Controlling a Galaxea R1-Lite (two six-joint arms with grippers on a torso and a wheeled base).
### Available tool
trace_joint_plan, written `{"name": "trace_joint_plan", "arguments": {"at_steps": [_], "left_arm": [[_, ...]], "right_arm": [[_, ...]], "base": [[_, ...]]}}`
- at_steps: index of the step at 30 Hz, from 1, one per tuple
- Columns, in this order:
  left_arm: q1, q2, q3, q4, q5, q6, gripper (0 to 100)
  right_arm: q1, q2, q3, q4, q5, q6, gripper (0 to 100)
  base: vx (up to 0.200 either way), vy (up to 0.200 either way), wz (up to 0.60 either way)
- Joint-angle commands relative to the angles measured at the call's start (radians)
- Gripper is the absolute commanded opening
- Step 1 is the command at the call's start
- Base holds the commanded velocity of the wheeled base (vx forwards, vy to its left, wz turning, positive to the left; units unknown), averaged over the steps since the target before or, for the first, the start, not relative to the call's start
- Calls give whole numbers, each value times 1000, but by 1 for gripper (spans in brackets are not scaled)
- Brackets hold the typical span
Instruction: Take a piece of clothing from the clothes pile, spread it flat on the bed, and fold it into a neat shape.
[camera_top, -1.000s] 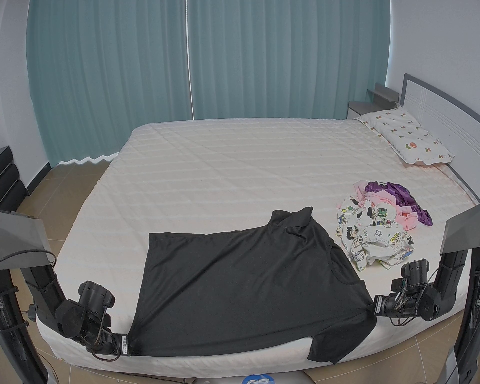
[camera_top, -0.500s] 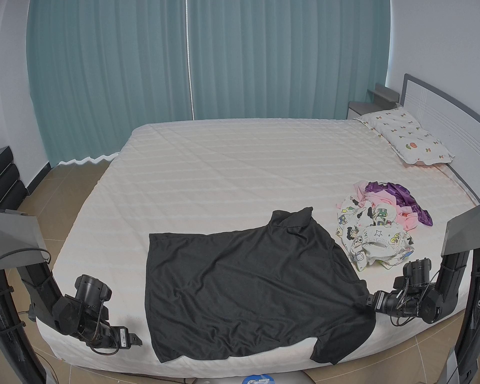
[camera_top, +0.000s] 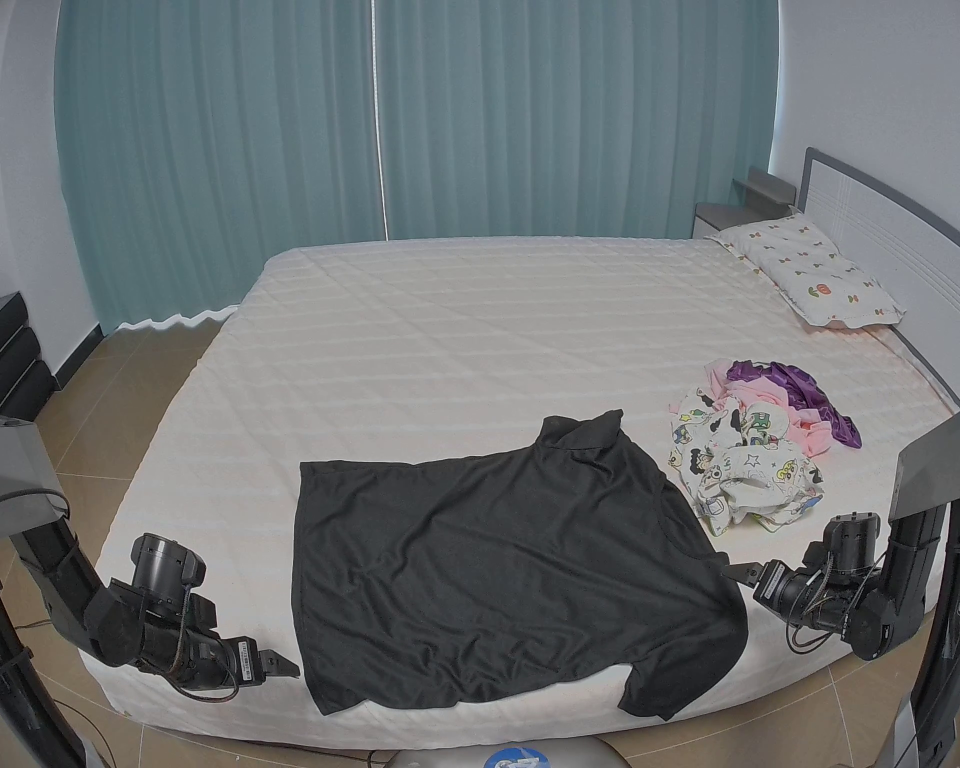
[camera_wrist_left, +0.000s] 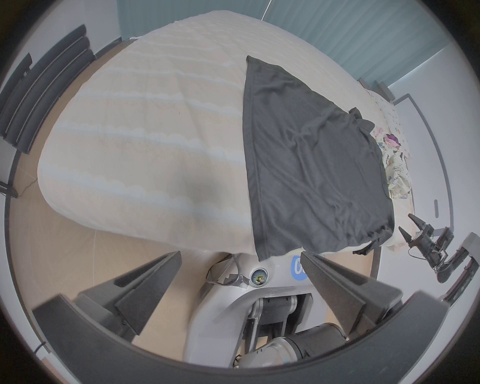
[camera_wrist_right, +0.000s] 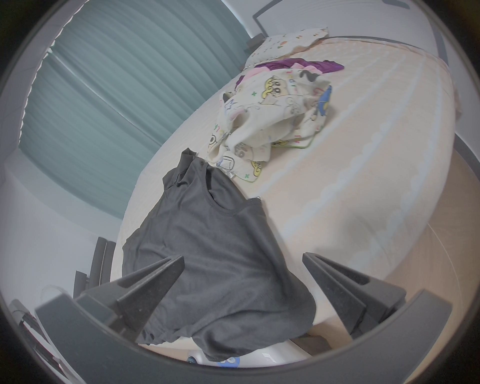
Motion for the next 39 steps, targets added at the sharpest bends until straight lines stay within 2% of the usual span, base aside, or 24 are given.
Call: {"name": "trace_joint_plan", "arguments": {"at_steps": [1,3,7,9,11,16,19,22,23,24,28,31,39], "left_arm": [[-2,0,-4,-4,-28,-20,100],[-2,0,-5,-24,-47,-35,100],[-18,17,-1,-145,-74,-126,100],[-47,95,-10,-265,-57,-189,100],[-62,165,-17,-365,-24,-201,100],[-114,350,-17,-599,130,-189,100],[-139,385,-16,-690,131,-129,100],[-151,391,-17,-693,130,-69,100],[-159,396,-11,-690,125,-14,100],[-159,396,-11,-690,125,-14,100],[-124,405,-4,-688,41,144,100],[-108,414,-11,-688,16,201,100],[-113,463,-31,-690,25,316,100]], "right_arm": [[2,7,4,-15,1,4,100],[1,8,6,-27,1,4,100],[1,8,7,-36,1,4,100],[8,8,7,-36,1,4,100],[12,7,9,-36,1,4,100],[15,8,9,-36,1,4,100],[16,11,9,-36,1,4,100],[19,19,9,-38,1,4,100],[18,19,11,-45,1,4,100],[18,19,11,-45,1,4,100],[18,30,12,-65,1,4,100],[25,36,11,-67,1,4,100],[27,37,12,-79,1,4,100]], "base": [[-200,0,0],[-200,0,0],[-50,0,0],[0,0,0],[0,0,0],[0,0,0],[0,0,0],[0,0,0],[0,0,0],[0,0,0],[0,0,0],[0,0,0],[0,0,0]]}}
